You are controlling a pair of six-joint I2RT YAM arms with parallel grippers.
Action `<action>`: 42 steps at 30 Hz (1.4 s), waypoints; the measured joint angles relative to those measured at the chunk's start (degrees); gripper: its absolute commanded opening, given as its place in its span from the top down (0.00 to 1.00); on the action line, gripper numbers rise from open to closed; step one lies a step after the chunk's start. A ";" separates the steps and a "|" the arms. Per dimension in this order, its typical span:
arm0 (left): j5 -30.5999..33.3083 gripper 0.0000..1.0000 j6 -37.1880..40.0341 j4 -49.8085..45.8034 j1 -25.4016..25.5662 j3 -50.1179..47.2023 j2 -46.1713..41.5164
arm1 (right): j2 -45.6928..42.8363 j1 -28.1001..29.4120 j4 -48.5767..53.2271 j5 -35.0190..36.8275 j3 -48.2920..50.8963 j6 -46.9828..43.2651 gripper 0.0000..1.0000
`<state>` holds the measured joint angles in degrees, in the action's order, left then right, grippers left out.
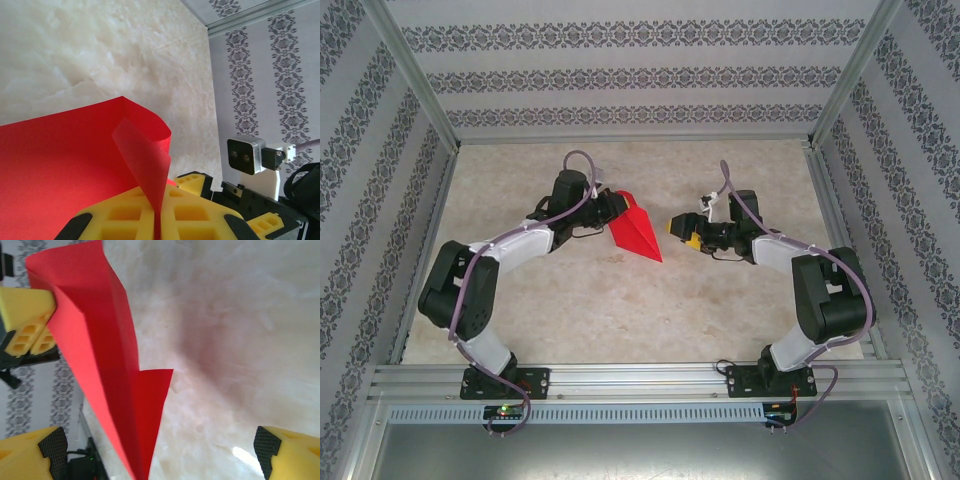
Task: Fold a paper plane with a square sheet of paper (fold left side to right side)
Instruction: Turn over the paper at the center of the table.
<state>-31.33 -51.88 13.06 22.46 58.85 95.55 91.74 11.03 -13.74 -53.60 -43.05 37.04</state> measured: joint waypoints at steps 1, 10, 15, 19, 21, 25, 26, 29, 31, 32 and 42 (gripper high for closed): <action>0.00 0.88 0.22 -0.31 0.00 0.00 -0.70 | 0.13 0.04 -2.73 -1.57 0.63 1.46 0.02; -0.17 0.87 1.70 -3.72 0.00 0.76 -8.79 | 3.82 5.22 -16.33 -10.73 2.19 10.73 0.02; -0.15 0.87 1.81 -4.13 0.00 0.87 -10.43 | 4.68 9.11 -20.94 -13.62 2.19 15.39 0.07; -0.20 0.87 1.84 -4.76 0.00 0.87 -10.49 | 4.68 10.82 -23.78 -15.06 1.42 18.78 0.22; -0.44 0.87 1.79 -4.74 0.00 0.87 -10.51 | 4.68 11.28 -25.42 -15.50 0.87 20.59 0.31; -1.20 0.87 1.73 -4.72 0.00 0.79 -10.54 | 4.66 11.23 -28.09 -15.89 0.07 23.45 0.48; -1.27 0.86 1.73 -4.72 0.00 0.72 -10.60 | 4.66 11.19 -28.41 -15.87 0.02 23.91 0.52; -1.27 0.85 1.73 -4.76 0.00 0.42 -10.97 | 4.63 10.49 -28.48 -15.87 -0.04 24.41 0.61; -1.27 0.83 1.75 -4.87 0.00 0.31 -11.37 | 4.63 9.68 -28.24 -15.67 -0.04 24.33 0.68; -1.25 0.82 1.75 -4.94 0.02 0.31 -11.56 | 4.55 9.25 -27.98 -15.47 -0.04 24.24 0.71; 0.94 0.62 4.33 -9.38 0.04 0.31 -12.52 | 0.68 7.91 -16.20 -12.98 -0.44 15.80 0.91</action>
<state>-30.39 -47.55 3.68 22.50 59.16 83.02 92.42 18.94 -29.93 -66.59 -43.48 52.84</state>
